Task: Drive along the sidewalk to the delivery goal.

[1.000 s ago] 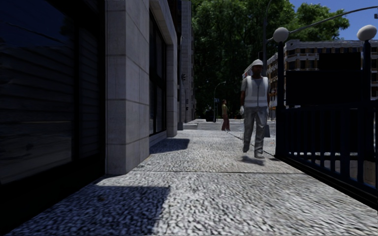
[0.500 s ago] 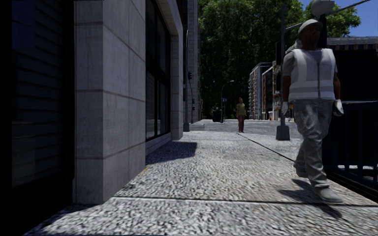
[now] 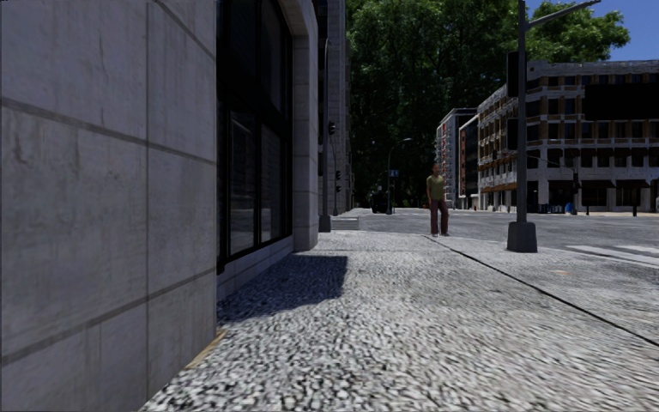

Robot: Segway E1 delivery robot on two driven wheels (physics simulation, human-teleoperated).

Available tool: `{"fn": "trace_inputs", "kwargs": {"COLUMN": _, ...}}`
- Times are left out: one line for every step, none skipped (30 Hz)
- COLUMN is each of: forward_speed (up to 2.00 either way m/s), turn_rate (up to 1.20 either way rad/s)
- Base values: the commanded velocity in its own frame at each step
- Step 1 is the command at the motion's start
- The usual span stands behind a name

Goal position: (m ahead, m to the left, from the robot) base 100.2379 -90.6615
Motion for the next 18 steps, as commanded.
{"fn": "trace_inputs", "kwargs": {"forward_speed": 2.0, "turn_rate": 0.0}}
{"fn": "trace_inputs", "kwargs": {"forward_speed": 2.0, "turn_rate": 0.0}}
{"fn": "trace_inputs", "kwargs": {"forward_speed": 2.0, "turn_rate": 0.0}}
{"fn": "trace_inputs", "kwargs": {"forward_speed": 2.0, "turn_rate": 0.0}}
{"fn": "trace_inputs", "kwargs": {"forward_speed": 2.0, "turn_rate": 0.0}}
{"fn": "trace_inputs", "kwargs": {"forward_speed": 2.0, "turn_rate": 0.0}}
{"fn": "trace_inputs", "kwargs": {"forward_speed": 2.0, "turn_rate": 0.0}}
{"fn": "trace_inputs", "kwargs": {"forward_speed": 2.0, "turn_rate": 0.0}}
{"fn": "trace_inputs", "kwargs": {"forward_speed": 2.0, "turn_rate": 0.0}}
{"fn": "trace_inputs", "kwargs": {"forward_speed": 2.0, "turn_rate": 0.0}}
{"fn": "trace_inputs", "kwargs": {"forward_speed": 2.0, "turn_rate": 0.0}}
{"fn": "trace_inputs", "kwargs": {"forward_speed": 2.0, "turn_rate": 0.0}}
{"fn": "trace_inputs", "kwargs": {"forward_speed": 2.0, "turn_rate": 0.0}}
{"fn": "trace_inputs", "kwargs": {"forward_speed": 2.0, "turn_rate": 0.0}}
{"fn": "trace_inputs", "kwargs": {"forward_speed": 2.0, "turn_rate": 0.0}}
{"fn": "trace_inputs", "kwargs": {"forward_speed": 2.0, "turn_rate": 0.0}}
{"fn": "trace_inputs", "kwargs": {"forward_speed": 2.0, "turn_rate": 0.0}}
{"fn": "trace_inputs", "kwargs": {"forward_speed": 2.0, "turn_rate": 0.0}}
